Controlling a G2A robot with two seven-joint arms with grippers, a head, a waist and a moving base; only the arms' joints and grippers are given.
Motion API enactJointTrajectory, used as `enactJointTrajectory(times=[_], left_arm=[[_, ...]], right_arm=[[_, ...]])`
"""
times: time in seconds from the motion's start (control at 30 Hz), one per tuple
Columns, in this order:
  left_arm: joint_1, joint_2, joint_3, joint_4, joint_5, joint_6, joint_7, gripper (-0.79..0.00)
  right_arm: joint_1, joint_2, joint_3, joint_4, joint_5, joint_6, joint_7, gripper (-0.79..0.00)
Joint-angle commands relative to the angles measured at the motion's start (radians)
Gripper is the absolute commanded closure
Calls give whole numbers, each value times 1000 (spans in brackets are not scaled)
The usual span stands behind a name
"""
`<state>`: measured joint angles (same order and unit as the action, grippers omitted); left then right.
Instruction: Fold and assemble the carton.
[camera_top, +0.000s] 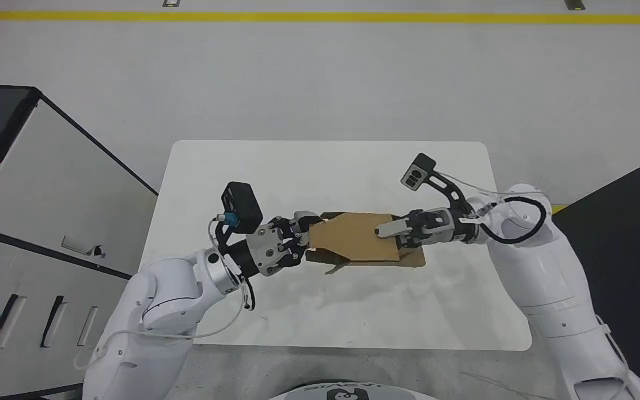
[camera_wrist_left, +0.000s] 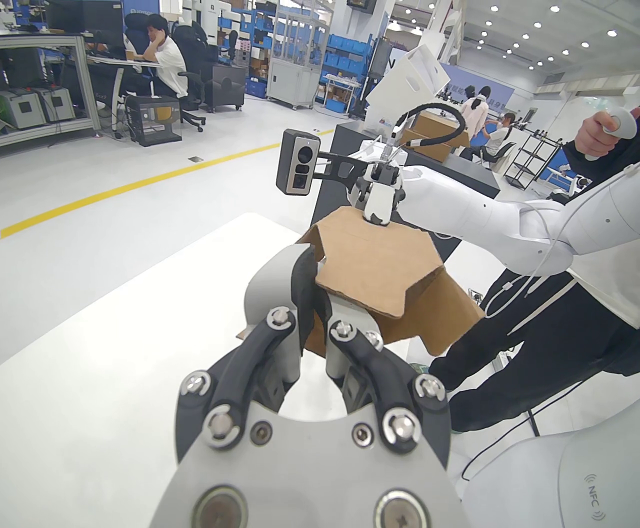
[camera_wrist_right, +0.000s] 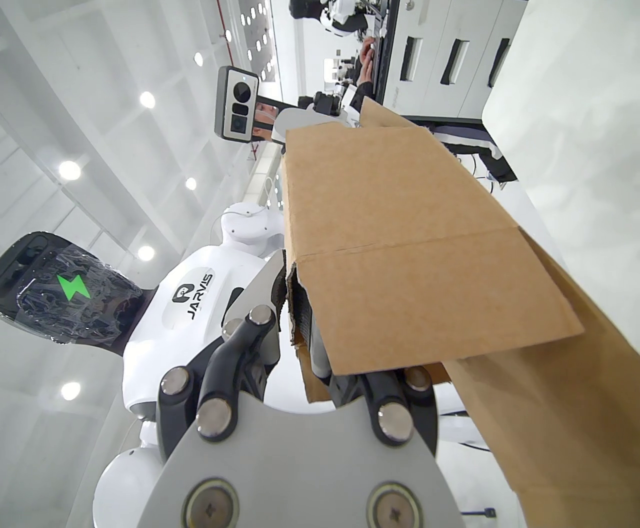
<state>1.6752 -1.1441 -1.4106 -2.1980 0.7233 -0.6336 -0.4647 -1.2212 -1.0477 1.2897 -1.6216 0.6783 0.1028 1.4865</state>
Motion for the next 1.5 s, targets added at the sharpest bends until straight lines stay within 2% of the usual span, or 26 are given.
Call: enactJointTrajectory(times=[0.0, 0.37, 1.1, 1.47], left_arm=[[-1, 2, 1, 0, 3, -2, -1, 0], [-8, 10, 7, 6, 14, 0, 11, 0], [-56, 23, 72, 22, 28, 16, -28, 0], [-67, 30, 76, 27, 29, 41, -25, 0]], right_arm=[[0, 1, -1, -1, 1, -5, 6, 0], [-1, 11, -9, -14, -9, -24, 49, 0], [20, 56, -67, -33, -41, -36, 49, 0], [25, 78, -82, -24, -26, -46, 49, 0]])
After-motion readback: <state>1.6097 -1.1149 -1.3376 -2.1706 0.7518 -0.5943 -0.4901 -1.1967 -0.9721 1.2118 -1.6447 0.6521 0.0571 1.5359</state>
